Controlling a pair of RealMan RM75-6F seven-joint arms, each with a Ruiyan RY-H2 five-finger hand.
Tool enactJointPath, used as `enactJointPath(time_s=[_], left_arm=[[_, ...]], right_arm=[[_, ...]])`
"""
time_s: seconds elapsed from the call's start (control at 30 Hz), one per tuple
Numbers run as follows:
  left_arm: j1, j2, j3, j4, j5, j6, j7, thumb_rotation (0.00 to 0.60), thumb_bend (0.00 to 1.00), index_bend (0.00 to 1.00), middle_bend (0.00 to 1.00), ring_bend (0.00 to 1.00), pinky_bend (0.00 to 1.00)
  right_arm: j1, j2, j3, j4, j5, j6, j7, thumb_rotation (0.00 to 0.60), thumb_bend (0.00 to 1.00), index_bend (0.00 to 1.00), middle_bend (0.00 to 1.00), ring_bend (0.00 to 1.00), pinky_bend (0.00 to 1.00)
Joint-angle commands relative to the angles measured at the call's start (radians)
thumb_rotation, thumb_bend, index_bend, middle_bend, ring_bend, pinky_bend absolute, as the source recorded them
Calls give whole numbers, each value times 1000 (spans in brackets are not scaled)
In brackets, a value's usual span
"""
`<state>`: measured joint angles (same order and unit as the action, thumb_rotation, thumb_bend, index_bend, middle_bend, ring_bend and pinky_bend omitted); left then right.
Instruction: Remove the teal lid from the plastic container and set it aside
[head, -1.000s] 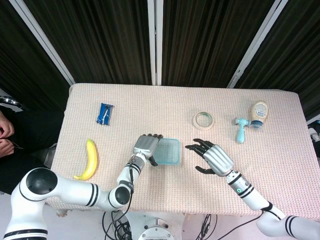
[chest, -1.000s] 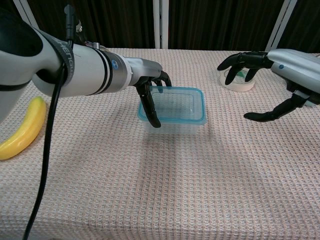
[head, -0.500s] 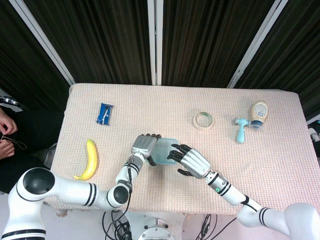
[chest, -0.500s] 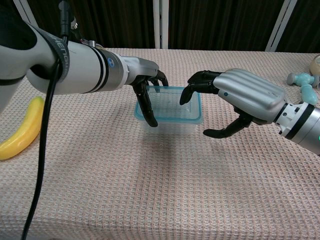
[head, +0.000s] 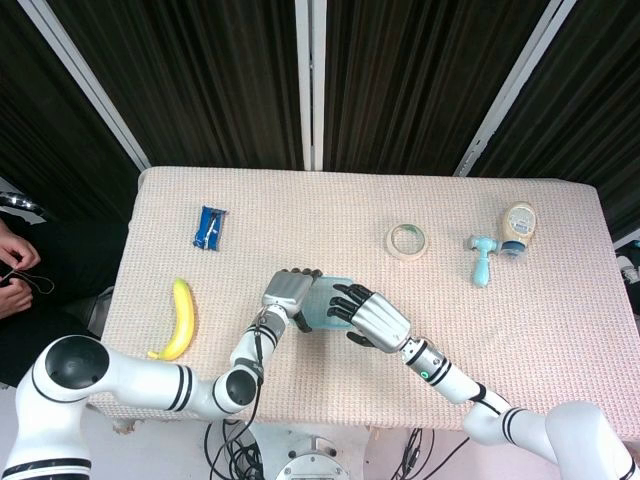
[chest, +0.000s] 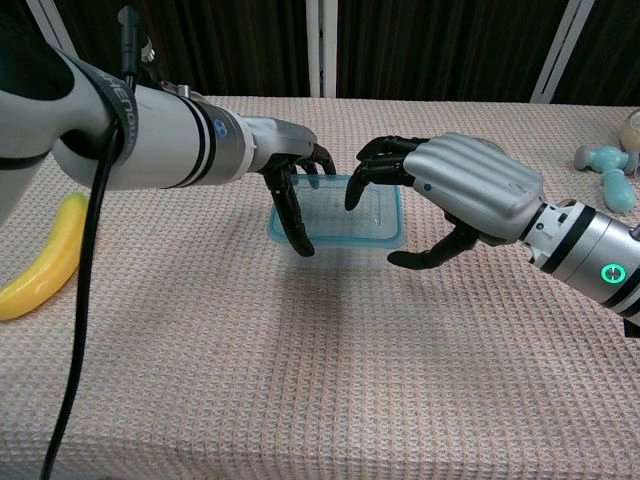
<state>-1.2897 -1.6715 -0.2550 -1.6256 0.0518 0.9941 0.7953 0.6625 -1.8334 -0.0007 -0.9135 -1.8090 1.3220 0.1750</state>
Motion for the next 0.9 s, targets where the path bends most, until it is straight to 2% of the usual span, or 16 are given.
enactJointPath(time_s=[0.03,0.9], left_arm=[[0,0,2,0,0,-1,1,600,0,243,330,203,207],[4,-5,20,5,14,9,9,600,0,243,331,203,207]], right_arm=[[2,-2,-2,3,3,0,-3,600,125,373,307,153,270],[28,-3,-2,17,19,36,-9,600,163,425,311,153,270]])
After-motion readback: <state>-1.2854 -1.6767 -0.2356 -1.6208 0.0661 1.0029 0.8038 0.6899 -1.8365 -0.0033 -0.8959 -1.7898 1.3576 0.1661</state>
